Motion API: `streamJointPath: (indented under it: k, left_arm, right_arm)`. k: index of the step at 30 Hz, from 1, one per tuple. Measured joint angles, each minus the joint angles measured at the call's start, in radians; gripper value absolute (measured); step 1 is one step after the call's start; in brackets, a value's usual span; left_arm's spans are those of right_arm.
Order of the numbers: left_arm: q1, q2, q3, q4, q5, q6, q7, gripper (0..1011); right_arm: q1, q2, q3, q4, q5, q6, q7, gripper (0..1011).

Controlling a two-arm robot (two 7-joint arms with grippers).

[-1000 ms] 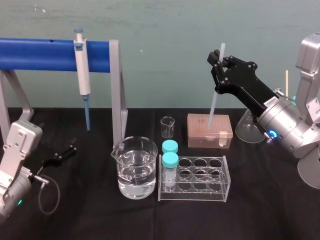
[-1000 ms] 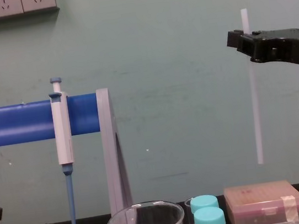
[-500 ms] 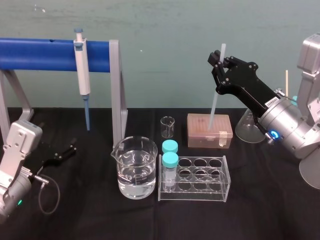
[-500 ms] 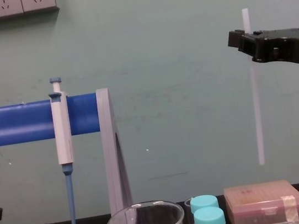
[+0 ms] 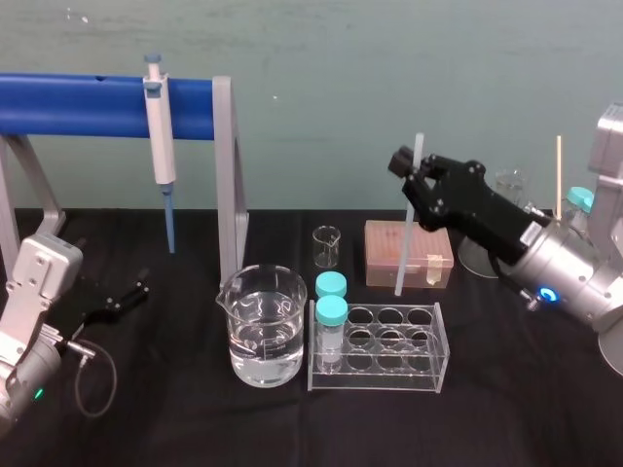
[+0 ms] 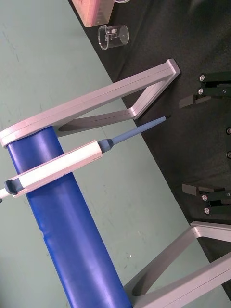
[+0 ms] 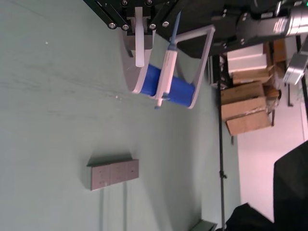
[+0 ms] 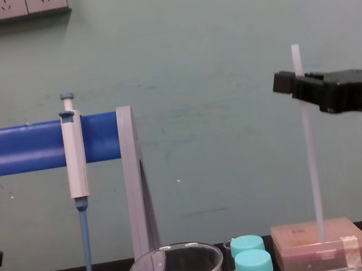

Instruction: Pick up the stirring rod with one hand, then place it down.

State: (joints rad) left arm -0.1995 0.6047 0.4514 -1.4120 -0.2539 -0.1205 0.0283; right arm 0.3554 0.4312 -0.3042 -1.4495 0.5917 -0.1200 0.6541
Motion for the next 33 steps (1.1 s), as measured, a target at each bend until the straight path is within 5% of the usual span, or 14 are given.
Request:
streamJointPath:
  k: [14,33]
  left_arm:
    - [0.000,0.000,0.000,0.000,0.000,0.000,0.000,1000]
    - [0.000,0.000,0.000,0.000,0.000,0.000,0.000,1000]
  right_arm:
    - [-0.002,0.003,-0.056,0.061,-0.053,-0.080,-0.015,67]
    - [0.006,-0.039,-0.085,0.159,-0.091,-0.079,-0.049,67]
